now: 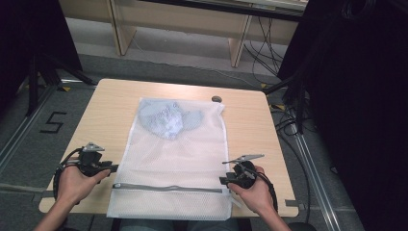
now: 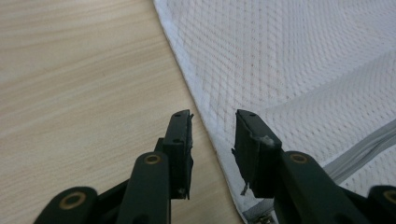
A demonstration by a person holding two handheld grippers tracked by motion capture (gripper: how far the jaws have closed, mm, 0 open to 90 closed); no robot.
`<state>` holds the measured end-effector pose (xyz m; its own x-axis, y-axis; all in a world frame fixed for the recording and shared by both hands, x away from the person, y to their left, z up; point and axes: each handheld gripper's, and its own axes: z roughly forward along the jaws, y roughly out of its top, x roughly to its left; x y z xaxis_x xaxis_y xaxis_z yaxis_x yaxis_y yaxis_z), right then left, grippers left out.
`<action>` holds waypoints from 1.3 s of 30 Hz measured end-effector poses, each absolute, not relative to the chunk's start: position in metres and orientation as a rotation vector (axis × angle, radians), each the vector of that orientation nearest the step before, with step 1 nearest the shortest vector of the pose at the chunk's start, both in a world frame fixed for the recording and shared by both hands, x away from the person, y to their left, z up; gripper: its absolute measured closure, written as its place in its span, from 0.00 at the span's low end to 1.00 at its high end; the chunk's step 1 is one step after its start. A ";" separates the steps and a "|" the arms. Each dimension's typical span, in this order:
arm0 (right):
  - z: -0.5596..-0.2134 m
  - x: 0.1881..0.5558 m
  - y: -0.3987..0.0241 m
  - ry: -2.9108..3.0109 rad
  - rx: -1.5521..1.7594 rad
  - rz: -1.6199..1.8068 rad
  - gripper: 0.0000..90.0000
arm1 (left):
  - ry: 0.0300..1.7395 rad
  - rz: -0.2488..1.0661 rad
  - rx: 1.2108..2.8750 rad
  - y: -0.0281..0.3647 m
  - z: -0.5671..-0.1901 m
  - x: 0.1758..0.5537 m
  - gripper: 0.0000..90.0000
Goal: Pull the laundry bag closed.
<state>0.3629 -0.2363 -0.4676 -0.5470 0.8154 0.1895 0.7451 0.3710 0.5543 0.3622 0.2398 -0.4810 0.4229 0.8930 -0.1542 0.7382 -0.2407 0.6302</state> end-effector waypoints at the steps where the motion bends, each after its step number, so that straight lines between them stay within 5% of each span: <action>1: -0.468 0.363 -0.236 2.499 1.430 0.923 0.68 | 1.381 0.290 2.042 0.240 -0.481 0.363 0.74; 18: -0.456 0.358 -0.198 2.541 1.301 0.991 0.74 | 1.457 0.224 2.131 0.240 -0.481 0.351 0.96; 39: -0.456 0.352 -0.130 2.708 1.151 1.024 0.78 | 1.435 0.130 2.243 0.222 -0.487 0.355 0.99</action>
